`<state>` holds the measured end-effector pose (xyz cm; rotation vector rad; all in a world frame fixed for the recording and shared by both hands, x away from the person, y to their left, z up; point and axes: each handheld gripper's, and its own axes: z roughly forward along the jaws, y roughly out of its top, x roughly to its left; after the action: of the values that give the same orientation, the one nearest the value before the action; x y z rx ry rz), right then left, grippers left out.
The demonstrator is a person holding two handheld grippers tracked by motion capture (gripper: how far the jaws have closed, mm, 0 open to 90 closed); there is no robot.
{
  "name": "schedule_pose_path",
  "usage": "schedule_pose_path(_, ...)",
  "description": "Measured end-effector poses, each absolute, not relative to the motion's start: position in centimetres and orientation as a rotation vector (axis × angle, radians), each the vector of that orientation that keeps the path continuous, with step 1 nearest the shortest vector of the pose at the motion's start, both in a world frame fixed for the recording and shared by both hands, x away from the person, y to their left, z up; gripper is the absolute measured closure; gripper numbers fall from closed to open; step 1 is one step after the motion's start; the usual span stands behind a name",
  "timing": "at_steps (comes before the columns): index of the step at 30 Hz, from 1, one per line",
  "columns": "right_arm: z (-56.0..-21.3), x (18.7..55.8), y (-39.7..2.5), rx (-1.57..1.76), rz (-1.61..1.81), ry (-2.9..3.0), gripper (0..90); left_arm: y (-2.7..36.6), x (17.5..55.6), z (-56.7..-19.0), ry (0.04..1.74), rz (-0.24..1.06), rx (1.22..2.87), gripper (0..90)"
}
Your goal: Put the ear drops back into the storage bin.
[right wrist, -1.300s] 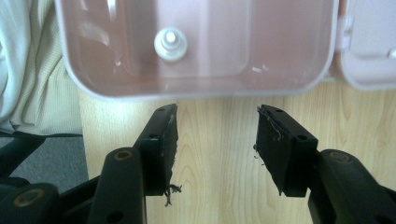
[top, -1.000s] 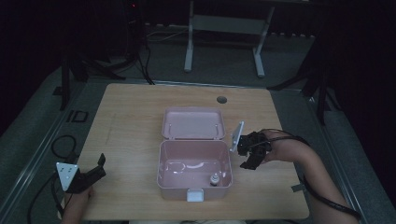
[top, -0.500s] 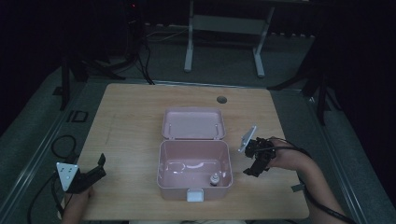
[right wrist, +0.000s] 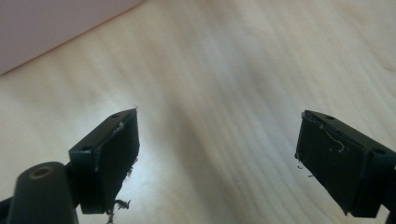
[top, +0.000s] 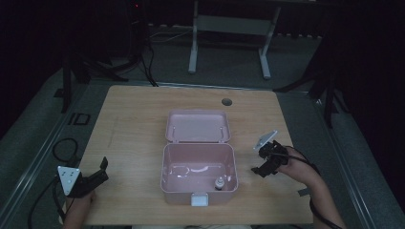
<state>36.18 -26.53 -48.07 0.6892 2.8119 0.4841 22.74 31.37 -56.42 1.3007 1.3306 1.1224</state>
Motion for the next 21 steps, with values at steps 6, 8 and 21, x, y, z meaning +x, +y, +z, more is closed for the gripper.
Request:
schedule_pose_path(6,-49.2,36.0,-28.1,0.763,0.502,2.744,13.1,31.4,22.7,-56.4,1.331,1.123,1.301,2.4)
schedule_pose_path(8,-49.4,35.8,-28.6,0.791,0.525,2.715,13.1,31.4,22.7,-56.4,1.332,1.123,1.302,2.4)
schedule_pose_path(21,-51.3,34.7,-30.7,1.002,0.699,2.443,12.5,31.4,22.7,-56.4,1.331,1.122,1.299,2.4)
